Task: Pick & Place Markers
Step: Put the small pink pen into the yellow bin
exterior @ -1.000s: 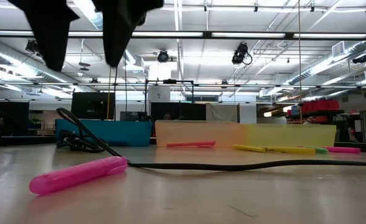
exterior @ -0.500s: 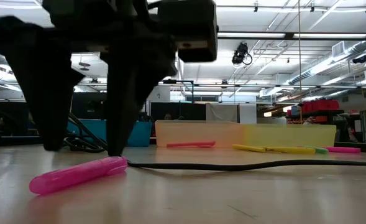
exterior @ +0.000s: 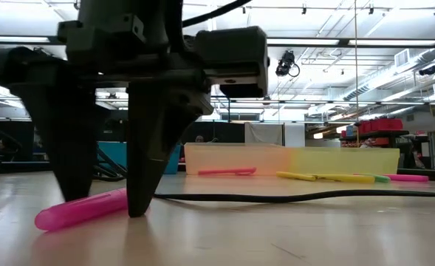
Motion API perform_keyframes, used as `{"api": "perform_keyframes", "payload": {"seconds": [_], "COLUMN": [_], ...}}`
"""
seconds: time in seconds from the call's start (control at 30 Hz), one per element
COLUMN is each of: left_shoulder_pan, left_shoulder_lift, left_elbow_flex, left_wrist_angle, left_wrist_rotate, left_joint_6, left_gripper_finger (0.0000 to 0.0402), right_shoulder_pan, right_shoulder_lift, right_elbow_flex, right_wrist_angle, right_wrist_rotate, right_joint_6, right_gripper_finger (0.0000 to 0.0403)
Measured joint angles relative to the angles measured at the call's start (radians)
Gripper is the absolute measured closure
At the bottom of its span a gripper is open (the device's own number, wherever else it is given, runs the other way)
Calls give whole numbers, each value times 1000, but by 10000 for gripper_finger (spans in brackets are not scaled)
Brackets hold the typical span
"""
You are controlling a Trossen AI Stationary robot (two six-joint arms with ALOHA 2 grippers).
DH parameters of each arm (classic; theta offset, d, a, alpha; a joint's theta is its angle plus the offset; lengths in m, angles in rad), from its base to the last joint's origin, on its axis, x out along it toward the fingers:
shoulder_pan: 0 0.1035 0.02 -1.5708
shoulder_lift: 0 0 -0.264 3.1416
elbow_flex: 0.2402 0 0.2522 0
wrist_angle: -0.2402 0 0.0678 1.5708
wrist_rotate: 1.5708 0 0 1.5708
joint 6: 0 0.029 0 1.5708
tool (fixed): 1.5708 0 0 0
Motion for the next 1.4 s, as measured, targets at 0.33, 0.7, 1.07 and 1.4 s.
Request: {"api": "perform_keyframes", "payload": {"seconds": [0.33,0.7,1.07,1.4], "left_shoulder_pan": [1,-2,-3,18], "left_shoulder_lift": [2,-3,-41,-87], "left_elbow_flex": [-2,-4,-6,-5], "left_wrist_angle": [54,62,-29,-72], "left_wrist_rotate": [12,10,-8,87], "left_joint_6": [53,78,234,732], "left_gripper_finger": [331,362,362,362], "right_shoulder_pan": [1,1,1,0], "right_shoulder_lift": [0,-1,-10,-10], "right_elbow_flex": [0,0,0,0], "right_wrist_angle": [-11,-61,-63,-56], "right_wrist_rotate": [0,0,-43,-42], "right_joint_6": [28,28,-14,-61], "right_gripper_finger": [215,215,215,215]}}
